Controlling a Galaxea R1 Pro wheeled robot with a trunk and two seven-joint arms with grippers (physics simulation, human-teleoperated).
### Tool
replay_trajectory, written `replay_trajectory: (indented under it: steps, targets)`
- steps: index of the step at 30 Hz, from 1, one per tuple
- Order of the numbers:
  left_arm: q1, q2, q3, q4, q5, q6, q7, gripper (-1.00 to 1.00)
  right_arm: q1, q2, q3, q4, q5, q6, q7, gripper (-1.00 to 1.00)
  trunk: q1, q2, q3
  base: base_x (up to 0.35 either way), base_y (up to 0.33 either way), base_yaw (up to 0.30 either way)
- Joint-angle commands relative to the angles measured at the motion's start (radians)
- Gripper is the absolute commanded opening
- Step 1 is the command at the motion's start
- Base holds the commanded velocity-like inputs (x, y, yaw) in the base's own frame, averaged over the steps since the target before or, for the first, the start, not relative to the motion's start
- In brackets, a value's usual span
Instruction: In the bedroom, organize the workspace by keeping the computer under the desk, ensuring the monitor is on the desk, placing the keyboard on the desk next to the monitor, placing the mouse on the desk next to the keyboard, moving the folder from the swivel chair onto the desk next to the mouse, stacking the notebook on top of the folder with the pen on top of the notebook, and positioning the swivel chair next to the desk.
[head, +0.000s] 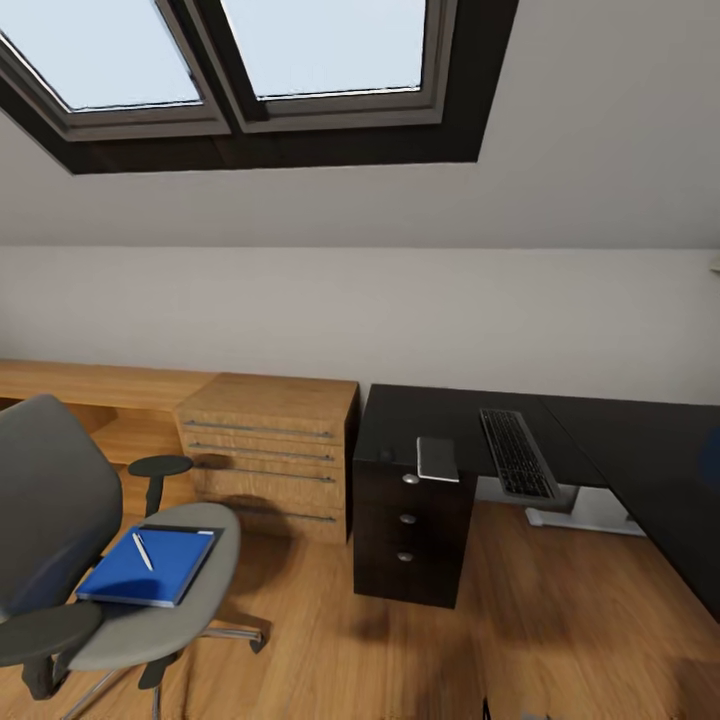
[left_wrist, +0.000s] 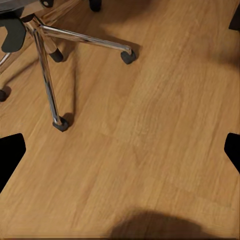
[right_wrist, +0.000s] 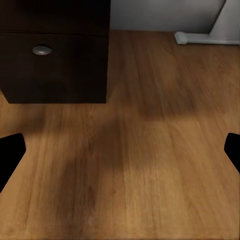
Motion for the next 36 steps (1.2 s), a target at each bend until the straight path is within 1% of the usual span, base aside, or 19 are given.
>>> replay_trajectory:
  steps: [1,7,11,25,36]
  targets:
    - [-0.001,0.000,-0.008,0.000,0.010,-0.006,0.006,1.00,-0.001,-0.001,0.007,0.004,-0.010,-0.005,-0.005,1.00,0.000,-0.001,-0.003,0.000,0.000,-0.055]
    - [-0.002,-0.002,-0.009,0.003,0.010,-0.007,0.006,1.00,-0.002,0.000,0.007,0.027,-0.007,-0.006,-0.005,1.00,0.000,-0.001,-0.012,-0.005,0.000,-0.066]
    - [-0.002,-0.003,-0.009,0.003,0.011,-0.006,0.006,1.00,-0.003,0.000,0.006,0.037,-0.008,-0.006,-0.005,1.00,0.000,-0.001,-0.018,-0.156,0.000,-0.064]
    - [-0.001,-0.006,-0.010,0.009,0.011,-0.005,0.006,1.00,-0.003,0.002,0.006,0.043,-0.008,-0.007,-0.005,1.00,0.000,-0.001,-0.037,-0.311,-0.009,-0.011]
    - [-0.002,-0.017,-0.010,0.031,0.011,-0.006,0.004,1.00,-0.003,0.002,0.007,0.049,-0.007,-0.007,-0.004,1.00,0.000,-0.001,-0.037,-0.252,-0.189,-0.020]
